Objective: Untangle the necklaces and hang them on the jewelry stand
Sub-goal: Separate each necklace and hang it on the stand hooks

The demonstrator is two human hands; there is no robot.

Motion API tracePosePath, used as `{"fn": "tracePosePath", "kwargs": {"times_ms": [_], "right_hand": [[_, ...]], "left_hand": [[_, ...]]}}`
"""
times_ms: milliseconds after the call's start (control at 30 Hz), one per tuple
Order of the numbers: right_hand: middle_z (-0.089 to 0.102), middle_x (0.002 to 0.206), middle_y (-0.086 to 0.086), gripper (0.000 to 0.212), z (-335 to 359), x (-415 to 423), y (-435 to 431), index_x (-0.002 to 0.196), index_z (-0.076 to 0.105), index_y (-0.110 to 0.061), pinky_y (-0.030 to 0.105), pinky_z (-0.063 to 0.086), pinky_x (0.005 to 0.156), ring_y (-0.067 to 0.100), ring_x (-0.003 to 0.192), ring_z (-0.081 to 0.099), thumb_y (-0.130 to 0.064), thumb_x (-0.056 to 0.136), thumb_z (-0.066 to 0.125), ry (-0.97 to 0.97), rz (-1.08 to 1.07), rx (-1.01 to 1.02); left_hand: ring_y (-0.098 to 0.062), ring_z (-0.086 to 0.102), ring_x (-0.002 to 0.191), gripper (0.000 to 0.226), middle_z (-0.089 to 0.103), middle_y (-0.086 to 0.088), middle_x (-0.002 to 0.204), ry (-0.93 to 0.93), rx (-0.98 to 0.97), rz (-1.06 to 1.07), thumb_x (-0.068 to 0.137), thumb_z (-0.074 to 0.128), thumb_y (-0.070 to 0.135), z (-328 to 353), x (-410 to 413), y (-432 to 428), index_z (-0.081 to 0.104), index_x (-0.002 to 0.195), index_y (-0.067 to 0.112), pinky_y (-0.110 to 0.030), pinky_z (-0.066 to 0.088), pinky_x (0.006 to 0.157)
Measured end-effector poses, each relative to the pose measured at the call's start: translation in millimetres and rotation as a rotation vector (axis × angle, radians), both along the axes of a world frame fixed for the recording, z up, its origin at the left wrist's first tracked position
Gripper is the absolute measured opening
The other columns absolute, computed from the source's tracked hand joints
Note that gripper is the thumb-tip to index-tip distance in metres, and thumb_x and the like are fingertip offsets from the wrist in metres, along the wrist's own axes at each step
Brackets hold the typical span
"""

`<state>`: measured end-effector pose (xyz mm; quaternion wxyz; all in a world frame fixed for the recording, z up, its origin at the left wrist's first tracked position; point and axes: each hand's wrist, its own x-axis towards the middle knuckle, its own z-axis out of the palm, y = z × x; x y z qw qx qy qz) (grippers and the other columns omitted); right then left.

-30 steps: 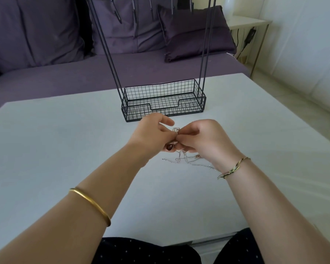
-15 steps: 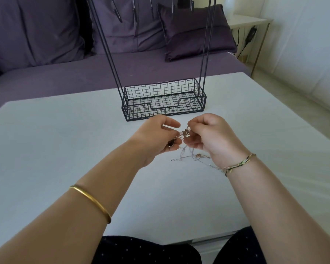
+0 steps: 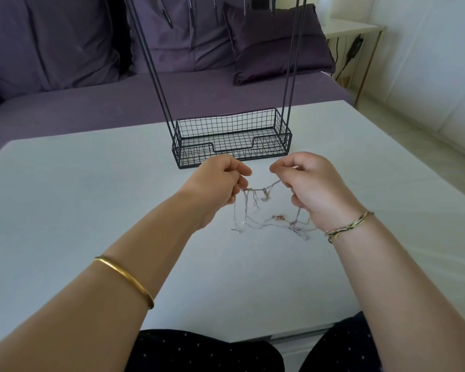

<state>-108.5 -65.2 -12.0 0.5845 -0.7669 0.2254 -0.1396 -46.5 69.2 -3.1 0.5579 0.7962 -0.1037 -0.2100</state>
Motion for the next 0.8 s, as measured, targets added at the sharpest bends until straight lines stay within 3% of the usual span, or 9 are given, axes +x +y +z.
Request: {"fn": "tracePosePath", "kwargs": {"times_ms": [233, 433, 600, 667, 800], "right_hand": [[0.048, 0.039, -0.026, 0.007, 2.7, -7.0, -2.3, 0.082, 0.072, -0.015, 0.005, 0.032, 0.045, -0.013, 0.042, 0.046, -0.011, 0.077, 0.074, -0.009, 0.185, -0.086], [0.043, 0.033, -0.021, 0.004, -0.3, -5.3, -5.9, 0.080, 0.071, -0.009, 0.008, 0.026, 0.037, -0.002, 0.033, 0.039, -0.010, 0.082, 0.068, -0.036, 0.104, -0.194], [0.046, 0.046, -0.013, 0.009, -4.9, -0.8, -8.0, 0.078, 0.069, -0.009, 0.009, 0.027, 0.038, -0.003, 0.034, 0.040, -0.011, 0.085, 0.064, -0.032, 0.053, -0.227], [0.046, 0.040, -0.015, 0.009, -5.5, 0.4, -9.2, 0.079, 0.068, -0.008, 0.008, 0.027, 0.038, -0.004, 0.034, 0.041, -0.011, 0.086, 0.063, -0.040, 0.028, -0.232], [0.050, 0.046, -0.013, 0.010, -5.7, -0.8, -9.6, 0.085, 0.070, -0.013, 0.009, 0.026, 0.036, -0.001, 0.033, 0.039, -0.008, 0.084, 0.062, -0.035, 0.008, -0.229]], "left_hand": [[-0.011, 0.043, 0.061, 0.036, 0.055, -0.004, 0.079, -0.020, -0.012, 0.068, 0.094, 0.031, -0.007, 1.3, 2.6, 3.6, 0.061, 0.084, 0.012, -0.020, 0.038, 0.054], [-0.010, 0.042, 0.063, 0.026, 0.055, -0.002, 0.080, 0.015, 0.019, 0.022, 0.091, 0.044, -0.002, 5.0, 0.8, 3.8, 0.067, 0.086, 0.011, -0.020, 0.039, 0.056], [-0.010, 0.042, 0.064, 0.016, 0.049, 0.006, 0.064, -0.074, 0.134, -0.047, 0.088, 0.059, 0.006, 3.4, -1.6, 3.5, 0.072, 0.085, 0.016, -0.026, 0.041, 0.070], [-0.010, 0.044, 0.062, 0.010, 0.051, 0.008, 0.064, -0.104, 0.153, -0.046, 0.087, 0.063, 0.011, 1.9, -1.7, 4.0, 0.071, 0.084, 0.016, -0.027, 0.042, 0.070], [-0.015, 0.045, 0.062, 0.009, 0.062, -0.005, 0.073, -0.157, 0.174, -0.022, 0.084, 0.065, 0.009, -0.7, -0.8, 5.9, 0.066, 0.076, 0.014, -0.031, 0.041, 0.065]]}}
